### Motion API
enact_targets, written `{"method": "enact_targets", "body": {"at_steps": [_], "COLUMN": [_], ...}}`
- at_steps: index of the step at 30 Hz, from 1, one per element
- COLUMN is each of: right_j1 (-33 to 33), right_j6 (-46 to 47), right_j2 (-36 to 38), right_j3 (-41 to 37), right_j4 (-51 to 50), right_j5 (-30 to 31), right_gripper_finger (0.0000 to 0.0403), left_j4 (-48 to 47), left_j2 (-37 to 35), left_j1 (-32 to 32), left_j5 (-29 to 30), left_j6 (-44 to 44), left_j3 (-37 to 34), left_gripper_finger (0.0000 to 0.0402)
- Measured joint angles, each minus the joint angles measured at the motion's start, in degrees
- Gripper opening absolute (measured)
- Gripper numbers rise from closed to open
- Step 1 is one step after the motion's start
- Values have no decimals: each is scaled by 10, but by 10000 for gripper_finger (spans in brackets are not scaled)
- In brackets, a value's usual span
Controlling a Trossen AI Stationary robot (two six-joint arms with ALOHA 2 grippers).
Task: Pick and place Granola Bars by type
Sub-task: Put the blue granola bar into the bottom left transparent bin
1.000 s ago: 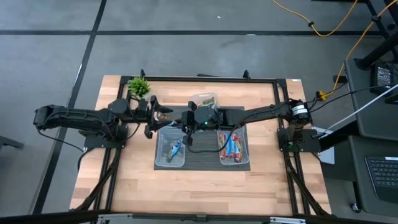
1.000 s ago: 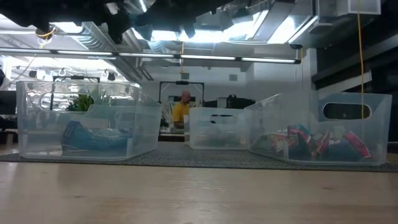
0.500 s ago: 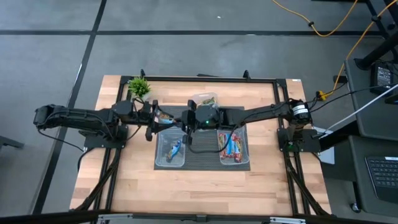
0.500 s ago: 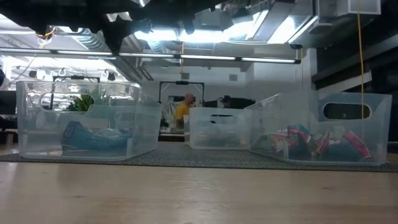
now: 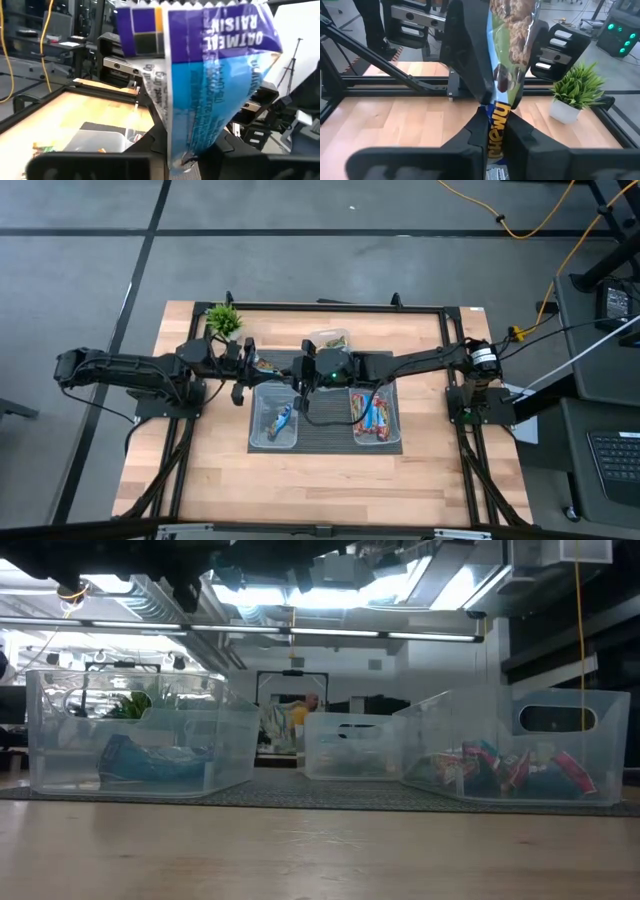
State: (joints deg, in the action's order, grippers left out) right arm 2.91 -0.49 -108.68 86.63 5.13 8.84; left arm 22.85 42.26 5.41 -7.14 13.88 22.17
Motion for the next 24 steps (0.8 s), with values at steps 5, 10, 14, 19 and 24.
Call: {"method": "enact_targets", "body": {"at_steps": [5, 10, 14, 19, 24], "right_j1": [0, -1, -1, -1, -1], "right_j6": [1, -2, -16, 0, -32], "right_j2": [0, -1, -2, 15, 74], "right_j3": [0, 0, -1, -2, -2], "right_j4": [-1, -1, 3, -42, -167], "right_j5": [-7, -27, -33, -21, 42], "right_gripper_finger": [42, 75, 135, 205, 230], "left_j4": [-2, -2, -1, 1, 0], "left_j2": [0, 0, 0, -1, -3], "left_j1": [0, 0, -1, -1, -1], "left_j5": [-3, -15, -19, -17, -16], "left_j6": [-1, -1, -1, 3, 3], "left_j3": [2, 2, 3, 4, 4], "left_gripper_finger": [35, 34, 32, 32, 34]}}
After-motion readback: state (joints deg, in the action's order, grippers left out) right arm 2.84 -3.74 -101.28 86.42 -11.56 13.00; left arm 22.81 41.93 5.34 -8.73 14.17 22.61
